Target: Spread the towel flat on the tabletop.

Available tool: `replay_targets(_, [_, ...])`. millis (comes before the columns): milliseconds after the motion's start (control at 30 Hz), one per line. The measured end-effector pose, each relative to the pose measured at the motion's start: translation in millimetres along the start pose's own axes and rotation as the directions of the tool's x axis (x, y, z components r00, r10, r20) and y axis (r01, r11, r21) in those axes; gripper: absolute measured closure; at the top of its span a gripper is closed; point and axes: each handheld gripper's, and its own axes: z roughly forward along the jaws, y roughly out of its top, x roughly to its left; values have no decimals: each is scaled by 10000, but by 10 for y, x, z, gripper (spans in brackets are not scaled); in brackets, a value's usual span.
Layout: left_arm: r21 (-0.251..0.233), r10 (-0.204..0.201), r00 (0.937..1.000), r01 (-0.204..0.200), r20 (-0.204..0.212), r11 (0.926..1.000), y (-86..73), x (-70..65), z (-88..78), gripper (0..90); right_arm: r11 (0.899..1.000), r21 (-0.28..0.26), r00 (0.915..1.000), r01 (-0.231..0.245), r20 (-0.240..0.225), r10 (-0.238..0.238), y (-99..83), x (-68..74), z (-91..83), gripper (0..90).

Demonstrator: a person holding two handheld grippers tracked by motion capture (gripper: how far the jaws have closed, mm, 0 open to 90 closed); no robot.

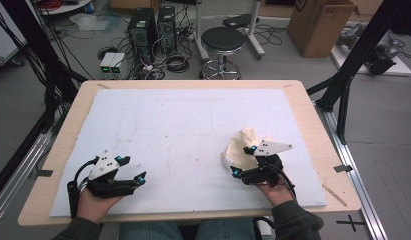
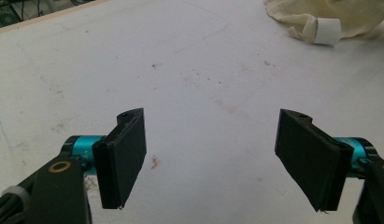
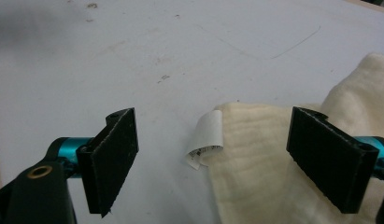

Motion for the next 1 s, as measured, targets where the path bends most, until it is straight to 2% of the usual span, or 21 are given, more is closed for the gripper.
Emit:
replay_targets(600, [44, 42, 10000, -42, -18, 10000, -1, -11, 5, 254, 10000, -54, 10000, 2, -74, -3, 6, 15, -9, 160])
replay_targets(1000, [23, 30, 10000, -30, -24, 10000, 0, 5, -1, 254, 9994, -354, 10000, 21, 62, -19, 47, 12, -132, 161])
